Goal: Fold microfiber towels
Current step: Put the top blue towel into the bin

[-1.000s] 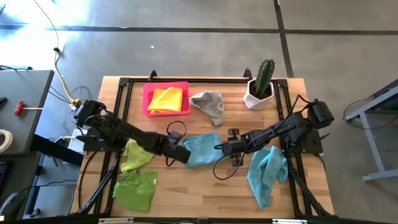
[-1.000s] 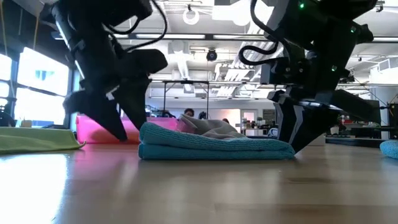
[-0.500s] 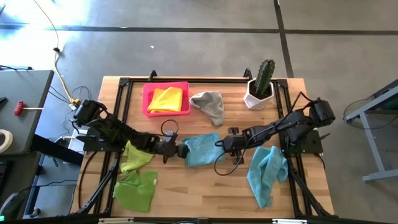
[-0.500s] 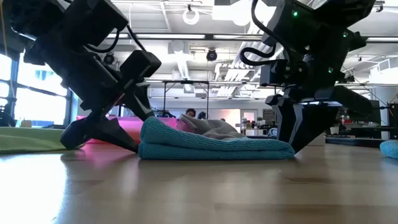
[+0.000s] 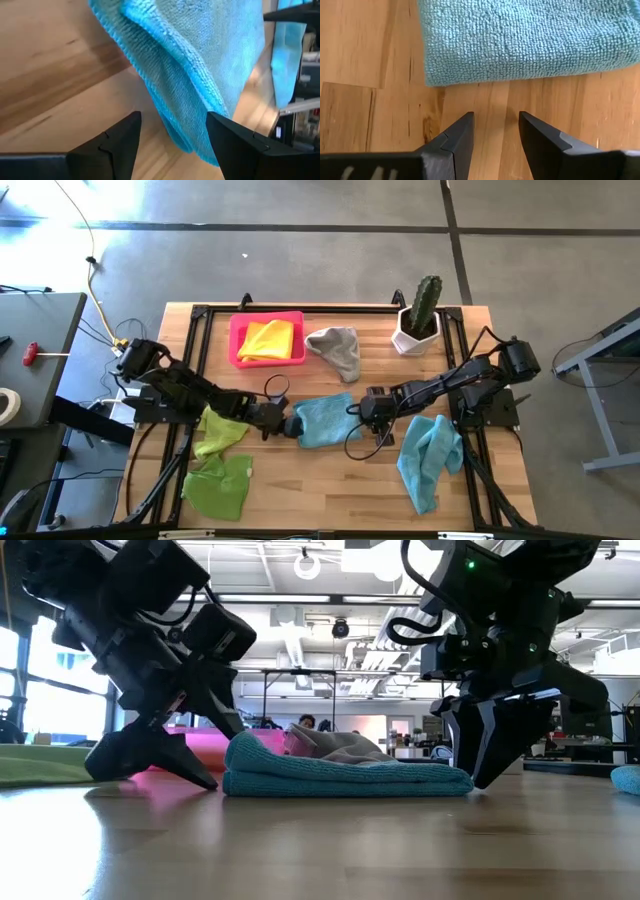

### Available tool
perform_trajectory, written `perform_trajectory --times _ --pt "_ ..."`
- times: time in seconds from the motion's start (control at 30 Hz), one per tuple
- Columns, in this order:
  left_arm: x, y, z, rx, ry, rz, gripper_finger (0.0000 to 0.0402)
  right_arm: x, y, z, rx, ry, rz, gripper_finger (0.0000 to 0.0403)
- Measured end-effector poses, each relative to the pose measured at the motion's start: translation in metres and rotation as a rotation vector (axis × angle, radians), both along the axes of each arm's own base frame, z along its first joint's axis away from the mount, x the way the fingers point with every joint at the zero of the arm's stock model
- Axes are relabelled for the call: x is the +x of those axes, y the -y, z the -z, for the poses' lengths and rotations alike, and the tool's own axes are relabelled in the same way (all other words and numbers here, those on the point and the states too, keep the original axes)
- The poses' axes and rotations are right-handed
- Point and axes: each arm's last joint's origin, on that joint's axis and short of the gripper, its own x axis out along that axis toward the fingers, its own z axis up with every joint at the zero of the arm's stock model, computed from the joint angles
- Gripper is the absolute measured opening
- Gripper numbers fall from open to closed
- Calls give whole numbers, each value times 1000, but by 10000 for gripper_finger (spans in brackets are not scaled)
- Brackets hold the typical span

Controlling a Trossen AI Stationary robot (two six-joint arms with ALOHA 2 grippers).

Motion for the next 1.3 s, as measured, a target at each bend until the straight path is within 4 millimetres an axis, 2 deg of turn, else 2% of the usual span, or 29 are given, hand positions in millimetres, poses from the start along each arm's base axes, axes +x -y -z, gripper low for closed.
perform_trajectory --times 0.17,0.33,0.57,0.77,0.97,1.3 --pt "4 -16 -3 50 39 19 218 0 0 0 0 1 0 149" --pt "3 -24 -2 8 27 112 218 0 0 0 19 -2 11 149" --pt "0 -41 0 31 -20 75 218 0 2 -1 -54 8 50 149" --pt "1 -42 -1 36 -9 20 218 -7 1 1 -28 -77 55 149" --pt "1 -41 -1 52 -5 86 218 -4 2 1 -1 -47 193 149" --pt "1 -41 -1 73 0 137 218 -3 2 1 27 -36 275 149"
